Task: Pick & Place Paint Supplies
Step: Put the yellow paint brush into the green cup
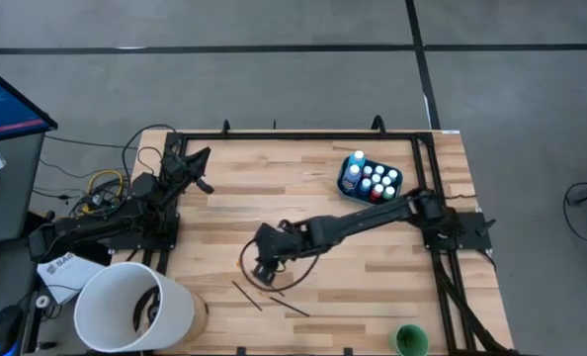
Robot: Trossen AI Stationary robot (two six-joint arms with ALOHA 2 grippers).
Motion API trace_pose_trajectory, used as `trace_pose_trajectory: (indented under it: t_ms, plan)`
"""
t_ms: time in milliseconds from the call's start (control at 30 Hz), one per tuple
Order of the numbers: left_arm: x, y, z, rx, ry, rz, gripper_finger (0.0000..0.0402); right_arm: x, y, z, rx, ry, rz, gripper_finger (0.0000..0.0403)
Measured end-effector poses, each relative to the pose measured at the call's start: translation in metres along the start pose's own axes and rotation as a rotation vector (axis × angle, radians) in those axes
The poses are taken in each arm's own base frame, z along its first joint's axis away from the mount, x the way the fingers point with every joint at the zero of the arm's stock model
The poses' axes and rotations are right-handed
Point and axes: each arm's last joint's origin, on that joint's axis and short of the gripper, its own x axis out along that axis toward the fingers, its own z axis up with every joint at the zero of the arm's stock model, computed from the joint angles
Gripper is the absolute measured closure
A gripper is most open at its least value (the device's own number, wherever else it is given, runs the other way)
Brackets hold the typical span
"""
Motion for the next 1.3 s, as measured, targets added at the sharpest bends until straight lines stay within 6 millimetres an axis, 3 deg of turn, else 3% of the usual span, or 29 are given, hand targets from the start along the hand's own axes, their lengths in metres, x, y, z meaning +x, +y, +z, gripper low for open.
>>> trace_pose_trajectory:
  t_ms: [367,667,933,1300]
  plan:
    - [0.000,0.000,0.000,-0.001,-0.002,0.000,0.0394,0.071,0.009,0.005,-0.191,-0.030,-0.054,0.0249]
    - [0.000,0.000,0.000,-0.001,-0.002,0.000,0.0394,0.110,0.005,0.001,-0.219,-0.021,-0.074,0.0177]
    - [0.000,0.000,0.000,-0.001,-0.003,0.000,0.0394,0.118,-0.002,-0.001,-0.220,-0.021,-0.131,0.0170]
    - [0.000,0.000,0.000,-0.001,-0.003,0.000,0.0394,0.116,0.005,-0.005,-0.279,-0.055,-0.163,0.0177]
